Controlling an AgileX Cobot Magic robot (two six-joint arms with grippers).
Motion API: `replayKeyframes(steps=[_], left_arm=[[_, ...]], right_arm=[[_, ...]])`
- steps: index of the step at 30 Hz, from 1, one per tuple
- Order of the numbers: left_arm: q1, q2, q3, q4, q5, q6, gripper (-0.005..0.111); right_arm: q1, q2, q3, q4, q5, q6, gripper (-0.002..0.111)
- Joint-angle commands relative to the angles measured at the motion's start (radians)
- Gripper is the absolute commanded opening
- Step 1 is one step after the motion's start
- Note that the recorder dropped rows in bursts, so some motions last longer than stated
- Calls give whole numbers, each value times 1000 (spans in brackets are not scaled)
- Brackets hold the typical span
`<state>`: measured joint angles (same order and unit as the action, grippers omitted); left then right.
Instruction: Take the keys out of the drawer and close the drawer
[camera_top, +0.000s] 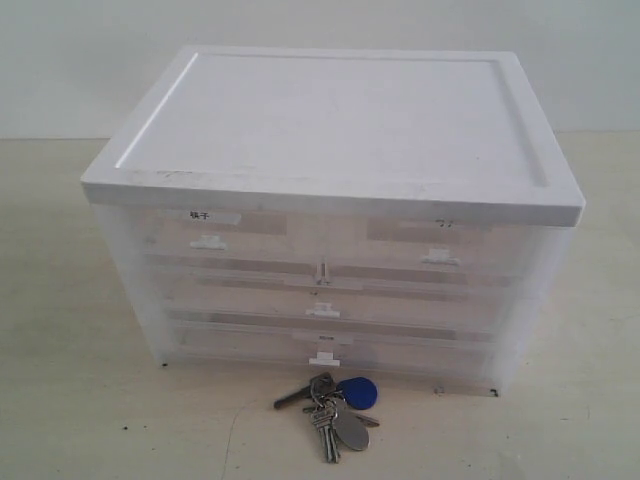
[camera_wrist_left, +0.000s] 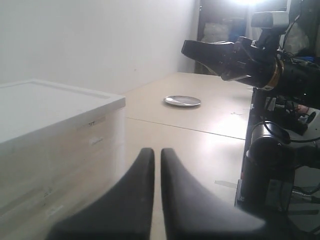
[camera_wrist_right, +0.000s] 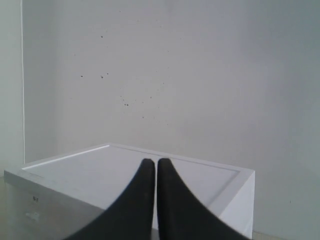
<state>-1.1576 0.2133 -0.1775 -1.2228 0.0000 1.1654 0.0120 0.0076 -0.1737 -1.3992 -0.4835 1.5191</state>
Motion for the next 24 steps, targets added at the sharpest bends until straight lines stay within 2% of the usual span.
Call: replayKeyframes(steps=[1, 11, 12, 14, 15, 16, 17, 18, 19, 20, 22, 23, 24], left_arm=[[-4, -8, 4, 2, 6, -6, 5], [-4, -10, 17, 32, -38, -6, 5], [-4, -10, 24, 57, -38, -10, 5], [17, -10, 57, 263, -34, -206, 5], [56, -10, 84, 529, -37, -500, 5], [78, -10, 95, 682, -44, -638, 5], [149, -10, 128, 939, -86, -944, 5], [183, -10, 145, 1012, -114, -1051, 5], [275, -10, 171, 1104, -154, -1152, 5], [322, -10, 178, 1136, -171, -1185, 5], [495, -10, 178, 1202, -156, -1261, 5], [542, -10, 178, 1228, -148, -1281, 5], [624, -19, 178, 1269, -141, -1302, 5]], right_arm=[[0, -8, 4, 0, 2, 3, 0], [0, -8, 4, 0, 2, 3, 0], [0, -8, 4, 0, 2, 3, 0], [0, -8, 4, 0, 2, 3, 0], [0, -8, 4, 0, 0, 3, 0], [0, -8, 4, 0, 0, 3, 0], [0, -8, 4, 2, 0, 3, 0], [0, -8, 4, 2, 0, 3, 0], [0, -8, 4, 2, 1, 3, 0], [0, -8, 4, 2, 1, 3, 0], [0, -8, 4, 2, 1, 3, 0], [0, -8, 4, 2, 1, 3, 0], [0, -8, 4, 2, -1, 5, 0]])
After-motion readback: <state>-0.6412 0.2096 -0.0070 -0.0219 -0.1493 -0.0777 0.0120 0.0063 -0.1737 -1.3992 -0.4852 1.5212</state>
